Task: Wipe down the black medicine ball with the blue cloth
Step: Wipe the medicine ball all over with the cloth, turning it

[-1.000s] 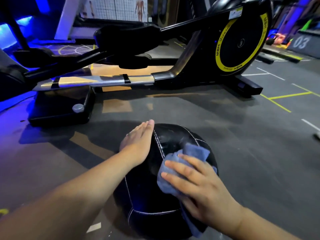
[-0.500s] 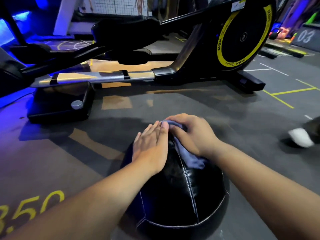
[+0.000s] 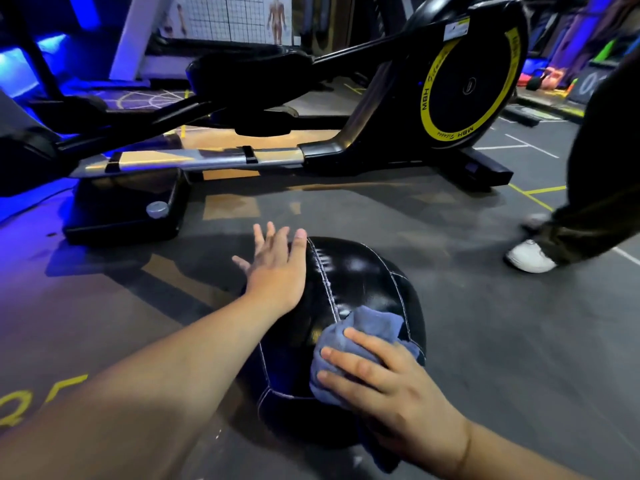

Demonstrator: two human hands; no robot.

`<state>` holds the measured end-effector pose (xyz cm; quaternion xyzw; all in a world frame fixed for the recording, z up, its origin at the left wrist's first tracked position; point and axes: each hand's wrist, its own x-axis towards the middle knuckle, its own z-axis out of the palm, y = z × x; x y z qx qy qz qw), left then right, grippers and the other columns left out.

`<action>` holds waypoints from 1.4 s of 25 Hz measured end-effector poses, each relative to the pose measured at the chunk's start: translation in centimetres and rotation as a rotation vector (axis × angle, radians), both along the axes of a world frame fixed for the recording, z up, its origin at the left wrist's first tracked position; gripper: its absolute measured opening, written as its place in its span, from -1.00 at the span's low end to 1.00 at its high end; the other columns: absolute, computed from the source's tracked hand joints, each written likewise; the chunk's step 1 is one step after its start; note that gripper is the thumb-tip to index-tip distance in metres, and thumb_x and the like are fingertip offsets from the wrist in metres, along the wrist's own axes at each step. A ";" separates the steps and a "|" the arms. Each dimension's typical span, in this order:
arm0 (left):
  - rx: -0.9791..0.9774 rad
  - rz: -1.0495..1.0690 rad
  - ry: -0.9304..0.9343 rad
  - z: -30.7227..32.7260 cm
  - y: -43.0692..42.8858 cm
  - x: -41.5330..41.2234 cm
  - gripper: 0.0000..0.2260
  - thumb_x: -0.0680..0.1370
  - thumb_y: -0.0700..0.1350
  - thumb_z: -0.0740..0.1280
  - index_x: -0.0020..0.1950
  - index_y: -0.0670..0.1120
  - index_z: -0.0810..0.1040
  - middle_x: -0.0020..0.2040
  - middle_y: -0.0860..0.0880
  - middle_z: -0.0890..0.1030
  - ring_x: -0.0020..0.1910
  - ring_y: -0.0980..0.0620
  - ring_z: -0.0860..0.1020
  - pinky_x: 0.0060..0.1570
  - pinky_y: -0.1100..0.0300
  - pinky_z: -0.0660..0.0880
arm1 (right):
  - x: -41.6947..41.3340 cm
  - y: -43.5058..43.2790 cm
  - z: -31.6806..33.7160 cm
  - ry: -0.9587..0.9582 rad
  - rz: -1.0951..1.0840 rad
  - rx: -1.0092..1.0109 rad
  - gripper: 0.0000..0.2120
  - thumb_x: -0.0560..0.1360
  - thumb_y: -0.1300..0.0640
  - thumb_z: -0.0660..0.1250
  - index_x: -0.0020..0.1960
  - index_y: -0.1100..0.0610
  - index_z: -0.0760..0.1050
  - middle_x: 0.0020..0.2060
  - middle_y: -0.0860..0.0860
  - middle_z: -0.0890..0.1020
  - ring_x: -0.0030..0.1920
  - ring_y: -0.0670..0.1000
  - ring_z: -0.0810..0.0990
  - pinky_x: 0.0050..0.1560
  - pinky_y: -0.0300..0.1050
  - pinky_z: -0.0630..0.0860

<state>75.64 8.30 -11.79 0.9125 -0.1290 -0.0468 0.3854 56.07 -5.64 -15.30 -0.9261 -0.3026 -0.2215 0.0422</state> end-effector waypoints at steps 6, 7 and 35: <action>0.323 0.124 -0.355 2.1 2.0 -4.0 -0.66 0.61 0.10 0.14 0.22 -0.12 0.43 0.22 -0.17 0.43 0.23 -0.20 0.38 0.14 -0.10 0.35 | -0.6 3.4 5.4 0.210 -0.196 0.823 -0.75 0.60 0.17 0.27 0.24 0.04 0.57 0.19 -0.12 0.63 0.23 -0.14 0.56 0.28 -0.21 0.42; 0.265 0.089 -0.321 2.4 2.5 -4.8 -0.70 0.61 0.09 0.16 0.18 -0.10 0.45 0.19 -0.15 0.43 0.22 -0.19 0.39 0.12 -0.06 0.36 | -0.4 3.9 6.5 0.308 -0.274 1.042 -0.77 0.60 0.18 0.27 0.20 -0.01 0.58 0.14 -0.13 0.66 0.18 -0.16 0.59 0.25 -0.23 0.44; 0.218 -0.346 -0.275 5.0 7.2 -6.9 -0.29 0.25 0.50 0.25 0.32 0.21 0.45 0.29 0.15 0.41 0.30 0.05 0.35 0.33 0.00 0.31 | 2.8 -2.5 10.1 0.418 -0.743 0.678 -0.81 0.42 -0.05 0.48 0.00 -0.06 0.60 -0.17 -0.10 0.60 -0.19 -0.14 0.56 -0.09 -0.27 0.43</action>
